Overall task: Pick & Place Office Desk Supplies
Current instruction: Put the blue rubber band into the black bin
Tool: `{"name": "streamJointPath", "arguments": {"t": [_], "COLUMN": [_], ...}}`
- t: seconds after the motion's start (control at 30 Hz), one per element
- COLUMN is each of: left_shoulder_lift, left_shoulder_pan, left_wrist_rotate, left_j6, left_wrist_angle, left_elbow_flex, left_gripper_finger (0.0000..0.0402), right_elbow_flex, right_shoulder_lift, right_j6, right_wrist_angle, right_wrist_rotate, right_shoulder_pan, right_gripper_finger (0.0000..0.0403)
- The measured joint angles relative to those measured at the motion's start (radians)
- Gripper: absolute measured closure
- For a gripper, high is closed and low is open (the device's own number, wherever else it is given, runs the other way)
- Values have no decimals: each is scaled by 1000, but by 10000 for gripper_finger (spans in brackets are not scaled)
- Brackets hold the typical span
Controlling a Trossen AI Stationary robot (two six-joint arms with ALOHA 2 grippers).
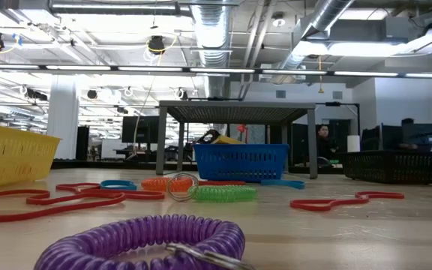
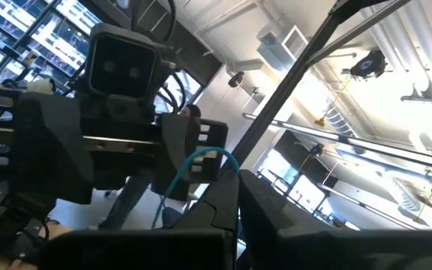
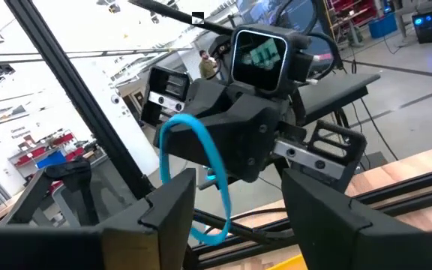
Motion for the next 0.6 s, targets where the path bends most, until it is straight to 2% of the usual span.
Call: {"name": "streamJointPath", "arguments": {"t": [0.6], "left_shoulder_lift": [10], "left_shoulder_pan": [1], "left_wrist_rotate": [-2], "left_j6": [9], "left_wrist_angle": [0], "left_elbow_flex": [0], "left_gripper_finger": [401], "right_elbow_flex": [0], "right_shoulder_lift": [2], "right_j6": [-2], "right_wrist_angle": [1], "right_wrist_rotate": [37], "right_shoulder_pan": [4], "right_gripper_finger": [226]}}
